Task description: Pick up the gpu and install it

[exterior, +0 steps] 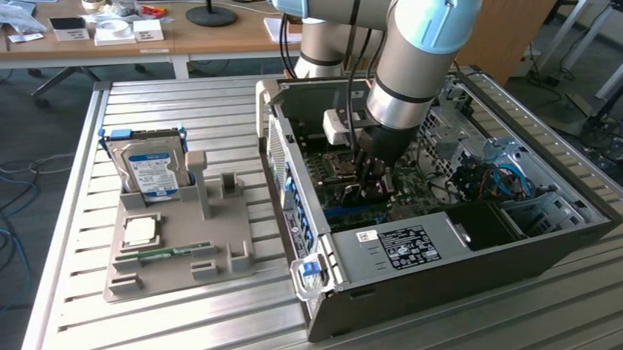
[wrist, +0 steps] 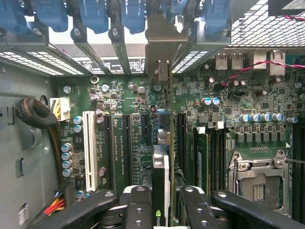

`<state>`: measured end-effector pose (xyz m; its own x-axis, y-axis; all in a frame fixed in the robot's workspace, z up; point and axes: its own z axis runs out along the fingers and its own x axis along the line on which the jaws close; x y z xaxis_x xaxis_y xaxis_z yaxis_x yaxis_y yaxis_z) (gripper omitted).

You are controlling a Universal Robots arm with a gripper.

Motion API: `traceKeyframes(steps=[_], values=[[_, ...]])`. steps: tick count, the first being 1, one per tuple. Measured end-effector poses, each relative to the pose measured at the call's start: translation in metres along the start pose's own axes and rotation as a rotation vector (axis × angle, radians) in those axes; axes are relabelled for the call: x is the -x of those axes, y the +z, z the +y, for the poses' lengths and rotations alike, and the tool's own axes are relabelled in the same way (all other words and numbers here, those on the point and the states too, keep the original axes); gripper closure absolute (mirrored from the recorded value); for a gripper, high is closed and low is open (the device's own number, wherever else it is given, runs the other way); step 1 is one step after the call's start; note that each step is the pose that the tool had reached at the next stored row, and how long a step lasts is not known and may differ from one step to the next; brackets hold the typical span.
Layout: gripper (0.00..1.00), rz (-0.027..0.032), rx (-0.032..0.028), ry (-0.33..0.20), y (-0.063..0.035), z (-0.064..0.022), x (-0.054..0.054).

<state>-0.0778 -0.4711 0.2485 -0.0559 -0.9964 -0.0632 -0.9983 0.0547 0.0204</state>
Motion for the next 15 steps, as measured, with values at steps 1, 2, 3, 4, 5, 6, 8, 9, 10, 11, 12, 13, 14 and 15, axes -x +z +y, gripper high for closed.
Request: traceKeyframes(steps=[1, 2, 3, 4, 5, 6, 8, 9, 10, 11, 12, 13, 14, 15], values=[[0.73, 0.0001, 0.0001, -0.001, 0.0002, 0.0000, 0.0001], [0.73, 0.0001, 0.0004, -0.005, 0.0004, 0.0000, 0.0002], [0.73, 0.0001, 0.0006, -0.009, 0.0005, 0.0001, 0.0004], [0.73, 0.0003, 0.0009, -0.014, 0.0006, 0.0001, 0.0009], [0.73, 0.0003, 0.0011, -0.017, 0.0008, 0.0002, 0.0015], [0.73, 0.0004, 0.0012, -0.019, 0.0008, 0.0003, 0.0023], [0.73, 0.0004, 0.0014, -0.020, 0.0010, 0.0002, 0.0026], [0.73, 0.0006, 0.0014, -0.020, 0.0011, 0.0002, 0.0026], [0.73, 0.0004, 0.0013, -0.020, 0.0015, 0.0002, 0.0026], [0.73, 0.0004, 0.0013, -0.020, 0.0020, 0.0002, 0.0027], [0.73, 0.0006, 0.0015, -0.020, 0.0023, 0.0005, 0.0026], [0.73, 0.0005, 0.0015, -0.020, 0.0026, 0.0007, 0.0025], [0.73, 0.0005, 0.0015, -0.020, 0.0028, 0.0007, 0.0025], [0.73, 0.0006, 0.0015, -0.020, 0.0029, 0.0007, 0.0025]])
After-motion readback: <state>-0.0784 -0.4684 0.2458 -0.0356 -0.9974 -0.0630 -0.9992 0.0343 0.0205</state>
